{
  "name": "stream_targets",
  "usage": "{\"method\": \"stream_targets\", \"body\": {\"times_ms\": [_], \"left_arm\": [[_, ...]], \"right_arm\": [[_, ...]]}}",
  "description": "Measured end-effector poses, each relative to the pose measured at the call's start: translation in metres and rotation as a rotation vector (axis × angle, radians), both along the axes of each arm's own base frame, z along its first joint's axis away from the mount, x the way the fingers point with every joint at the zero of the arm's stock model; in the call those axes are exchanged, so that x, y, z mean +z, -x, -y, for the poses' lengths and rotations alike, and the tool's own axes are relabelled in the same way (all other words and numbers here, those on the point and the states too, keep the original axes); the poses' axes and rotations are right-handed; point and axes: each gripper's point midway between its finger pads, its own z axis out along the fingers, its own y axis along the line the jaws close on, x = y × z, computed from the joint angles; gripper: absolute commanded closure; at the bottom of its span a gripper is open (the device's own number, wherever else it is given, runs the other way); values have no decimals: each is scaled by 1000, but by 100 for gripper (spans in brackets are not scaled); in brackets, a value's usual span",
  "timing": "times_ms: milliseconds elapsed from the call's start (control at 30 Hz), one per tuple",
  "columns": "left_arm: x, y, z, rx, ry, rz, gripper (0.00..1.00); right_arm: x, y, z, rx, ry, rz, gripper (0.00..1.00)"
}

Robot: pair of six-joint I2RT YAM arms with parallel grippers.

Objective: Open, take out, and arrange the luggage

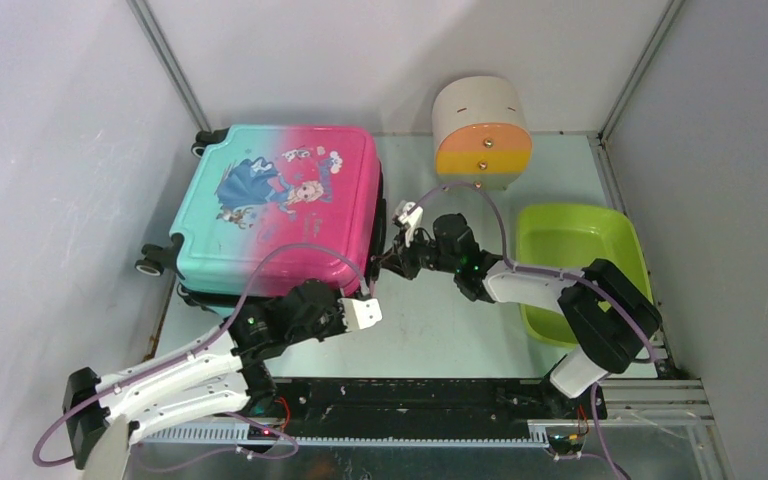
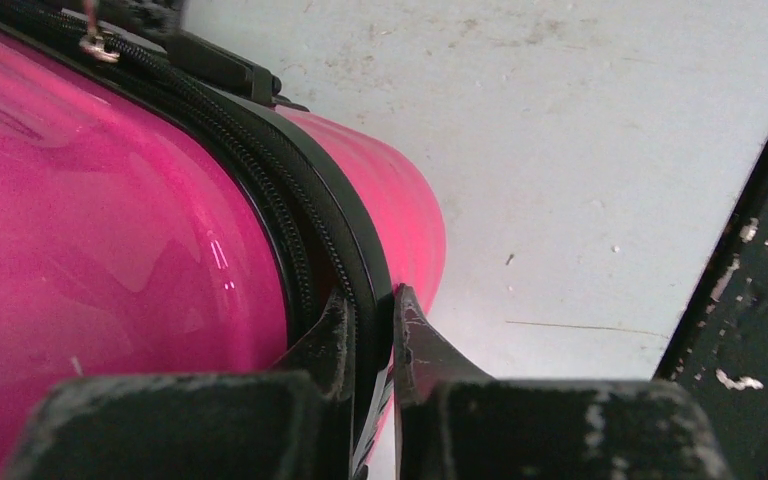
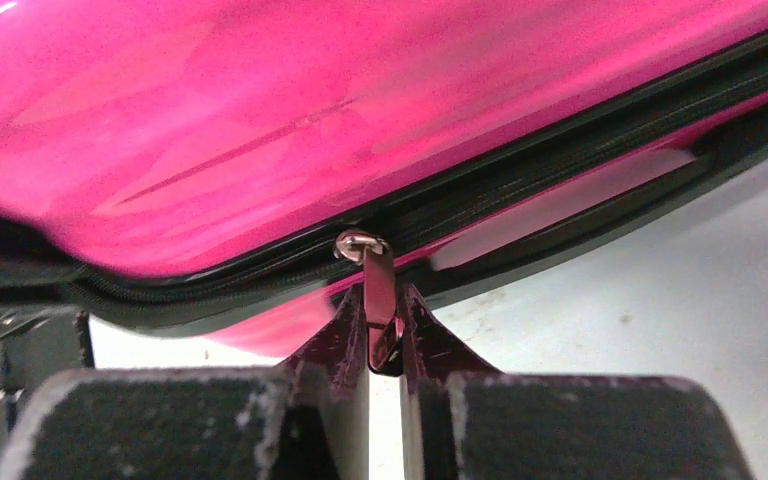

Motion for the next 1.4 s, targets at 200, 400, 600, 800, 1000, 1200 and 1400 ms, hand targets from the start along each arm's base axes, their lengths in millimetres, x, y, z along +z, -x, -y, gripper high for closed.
{"method": "stream_targets", "body": {"times_ms": [200, 400, 600, 800, 1000, 1200, 1400], "left_arm": [[7, 20, 8, -117, -33, -16, 100], [11, 29, 4, -150, -70, -27, 100], [14, 32, 2, -187, -79, -3, 100], [18, 82, 10, -415, -27, -100, 100], [10, 104, 4, -479, -44, -190, 80], [33, 65, 3, -182, 59, -92, 61], [126, -14, -24, 432, 298, -8, 60]], "right_arm": [[5, -35, 13, -74, -14, -11, 100], [11, -43, 9, -52, -28, -28, 100], [4, -49, 7, -38, -19, -85, 100], [-1, -110, 29, -230, -12, -43, 100], [-2, -184, 89, -504, -39, -7, 100], [-4, -193, 107, -574, -34, 10, 100], [-4, -169, 99, -592, -10, 41, 100]]}}
